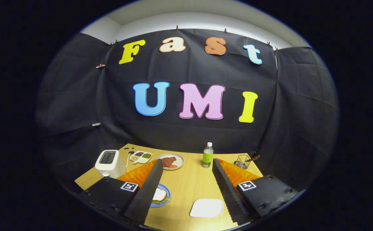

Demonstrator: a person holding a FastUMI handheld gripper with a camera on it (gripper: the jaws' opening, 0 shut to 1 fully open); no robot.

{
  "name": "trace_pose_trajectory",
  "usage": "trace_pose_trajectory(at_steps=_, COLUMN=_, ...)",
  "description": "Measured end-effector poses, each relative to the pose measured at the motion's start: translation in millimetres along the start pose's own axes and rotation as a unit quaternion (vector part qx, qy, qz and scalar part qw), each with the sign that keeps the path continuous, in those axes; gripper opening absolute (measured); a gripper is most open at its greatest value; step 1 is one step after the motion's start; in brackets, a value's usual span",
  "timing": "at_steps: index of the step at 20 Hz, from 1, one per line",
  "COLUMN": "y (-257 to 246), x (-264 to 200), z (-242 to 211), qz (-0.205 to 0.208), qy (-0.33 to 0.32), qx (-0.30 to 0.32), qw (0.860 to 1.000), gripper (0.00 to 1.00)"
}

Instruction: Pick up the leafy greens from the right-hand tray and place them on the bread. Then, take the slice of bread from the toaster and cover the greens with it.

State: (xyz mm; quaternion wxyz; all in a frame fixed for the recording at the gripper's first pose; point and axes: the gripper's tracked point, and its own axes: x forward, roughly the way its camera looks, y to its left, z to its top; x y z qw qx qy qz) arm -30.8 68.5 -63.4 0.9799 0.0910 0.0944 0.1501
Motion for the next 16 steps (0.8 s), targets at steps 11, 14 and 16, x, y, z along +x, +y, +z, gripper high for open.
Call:
trace_pose_trajectory(at_steps=11, y=3.5, x=9.6, z=3.9, qz=0.007, qy=0.000, qx=0.003, qw=1.000, gripper=0.97)
trace_pose_trajectory(at_steps=14, y=0.2, x=11.0, z=0.6, qz=0.004, qy=0.004, qx=0.002, qw=1.000, gripper=0.97)
trace_pose_trajectory(at_steps=16, y=-3.9, x=13.2, z=1.4, qz=0.001, qy=0.004, qx=0.007, qw=1.000, gripper=0.97)
